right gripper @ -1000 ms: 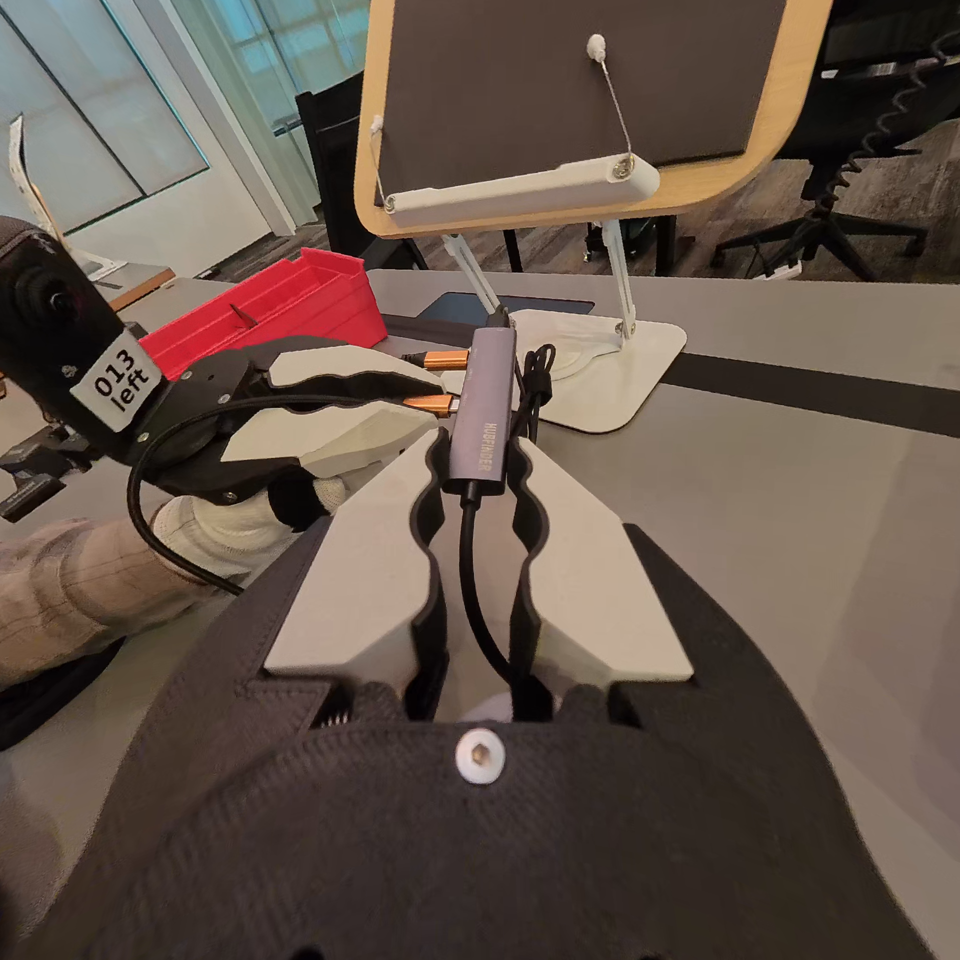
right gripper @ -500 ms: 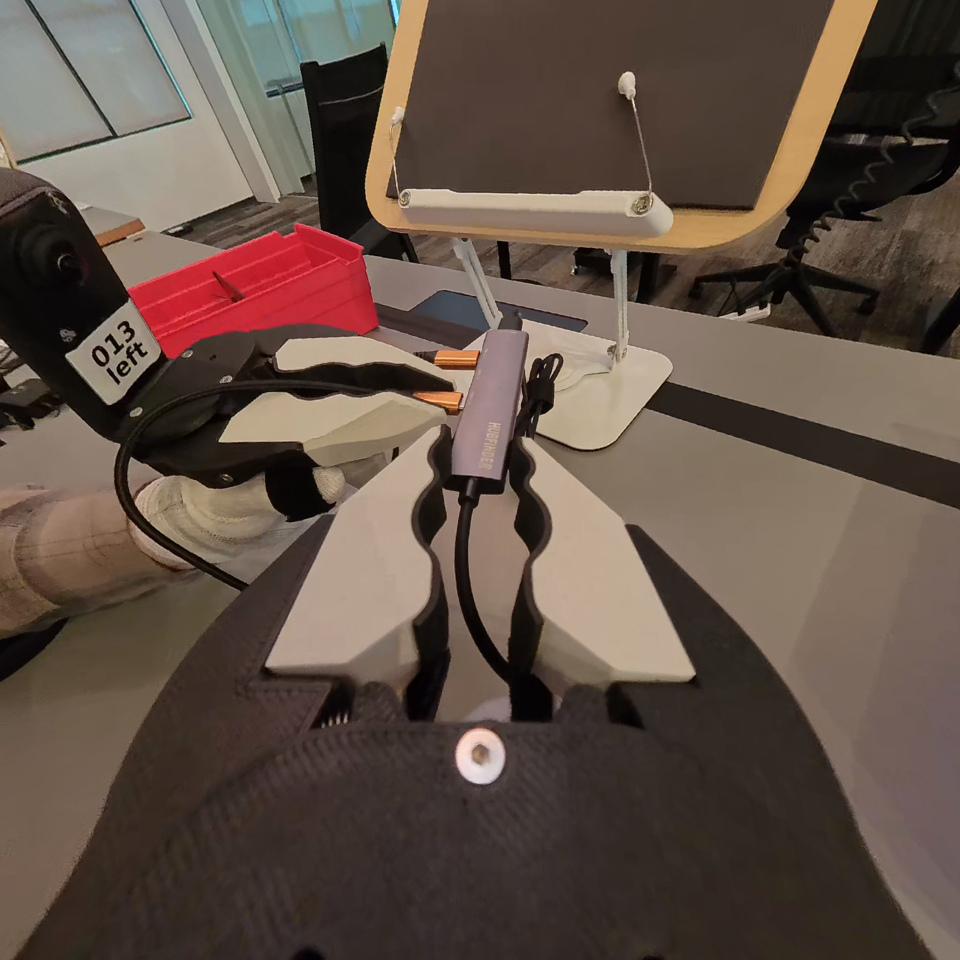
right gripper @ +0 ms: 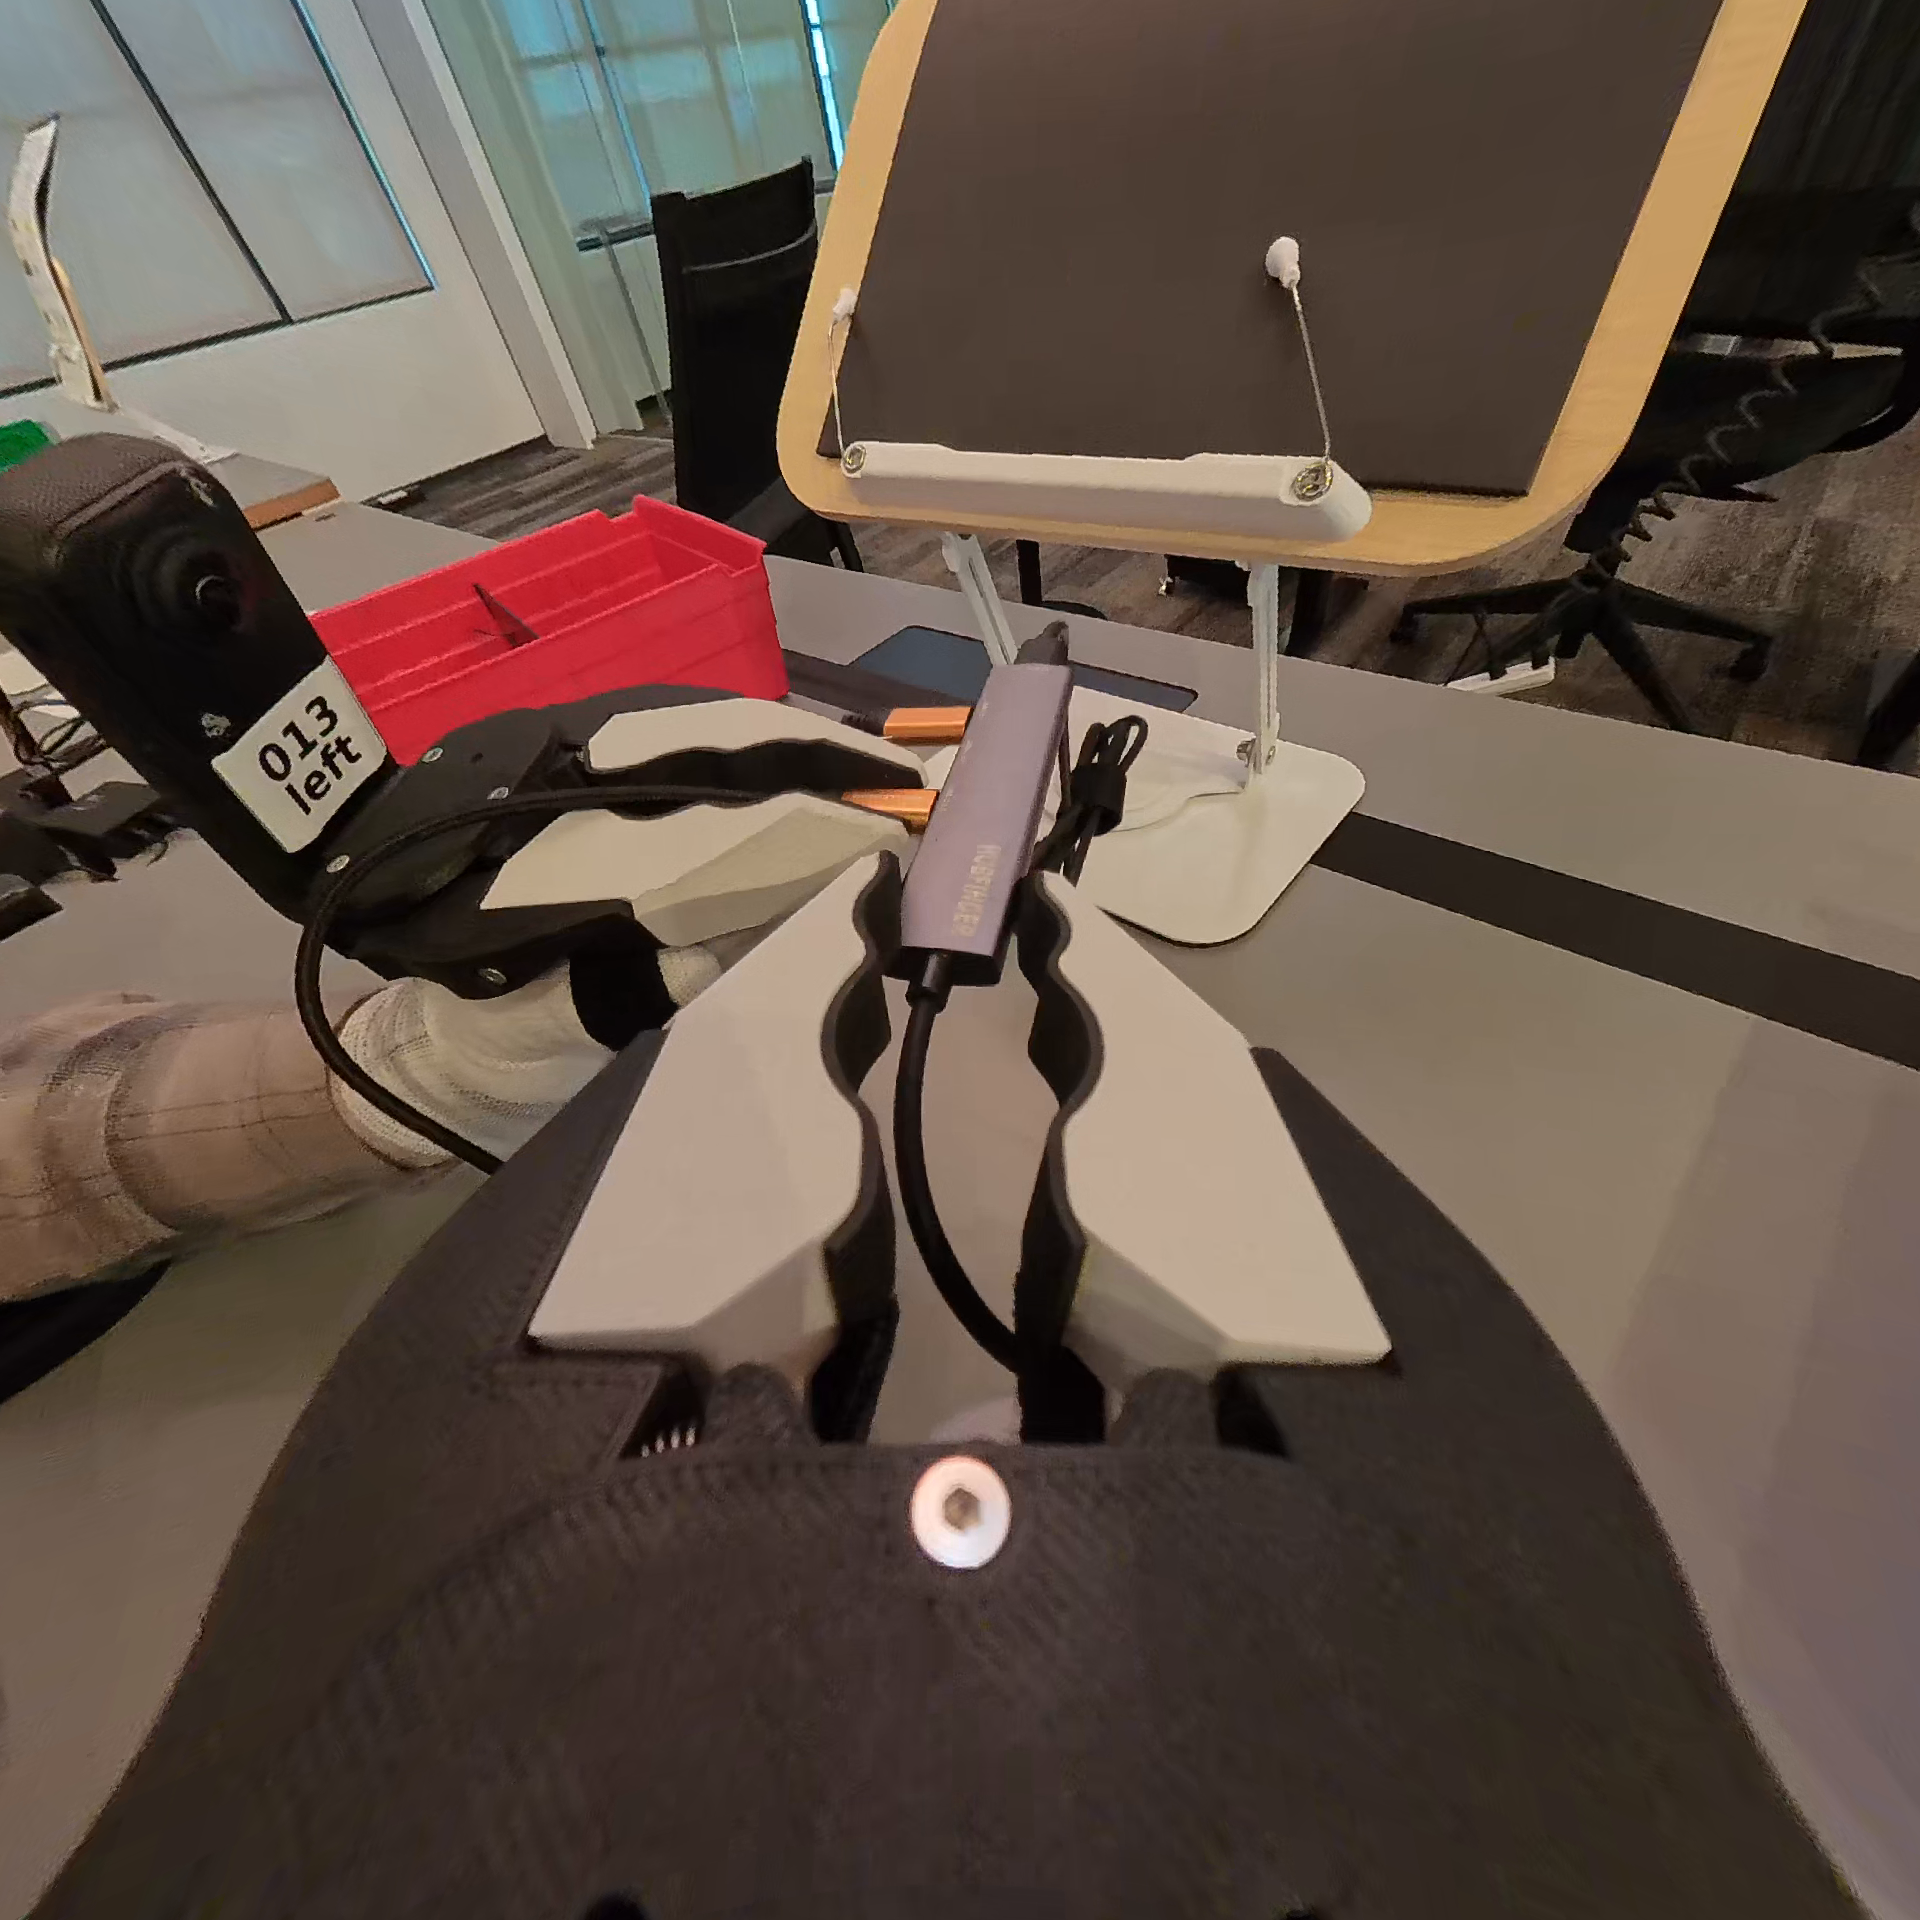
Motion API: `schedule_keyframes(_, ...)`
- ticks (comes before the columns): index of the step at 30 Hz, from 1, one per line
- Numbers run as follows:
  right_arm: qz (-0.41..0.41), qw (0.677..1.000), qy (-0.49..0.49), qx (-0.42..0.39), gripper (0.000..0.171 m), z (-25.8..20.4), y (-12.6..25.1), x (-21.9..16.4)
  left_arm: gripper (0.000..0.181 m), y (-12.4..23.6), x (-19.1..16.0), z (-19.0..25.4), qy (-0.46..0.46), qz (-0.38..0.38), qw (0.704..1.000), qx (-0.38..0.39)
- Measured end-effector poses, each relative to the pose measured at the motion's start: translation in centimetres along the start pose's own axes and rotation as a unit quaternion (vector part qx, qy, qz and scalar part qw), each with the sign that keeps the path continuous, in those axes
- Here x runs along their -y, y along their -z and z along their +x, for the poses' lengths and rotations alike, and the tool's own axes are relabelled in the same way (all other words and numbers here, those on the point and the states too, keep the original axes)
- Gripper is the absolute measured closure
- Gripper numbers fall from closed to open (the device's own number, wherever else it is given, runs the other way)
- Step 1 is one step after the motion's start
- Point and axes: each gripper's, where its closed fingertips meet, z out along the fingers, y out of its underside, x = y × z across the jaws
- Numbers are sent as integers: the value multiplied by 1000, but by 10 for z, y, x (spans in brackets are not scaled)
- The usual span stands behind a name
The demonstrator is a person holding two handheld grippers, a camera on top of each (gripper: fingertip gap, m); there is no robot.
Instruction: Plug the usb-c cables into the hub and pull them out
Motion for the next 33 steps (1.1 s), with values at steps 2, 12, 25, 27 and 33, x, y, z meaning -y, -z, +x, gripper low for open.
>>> schedule_keyframes(2,8,1000,-10,4,151,1,0,3,168,0,2,0,-7,-2,1000,-4)
schedule_keyframes(12,21,999,-35,13,128,5,21,14,168,4,12,4,-48,8,999,-10)
schedule_keyframes(25,-153,792,564,-177,138,-4,26,8,168,0,17,26,13,-44,994,-104)
schedule_keyframes(27,-184,746,611,-193,151,5,19,3,168,0,16,34,12,-55,991,-118)
schedule_keyframes(33,-174,716,644,-206,165,15,14,1,168,-1,12,29,12,-69,992,-108)
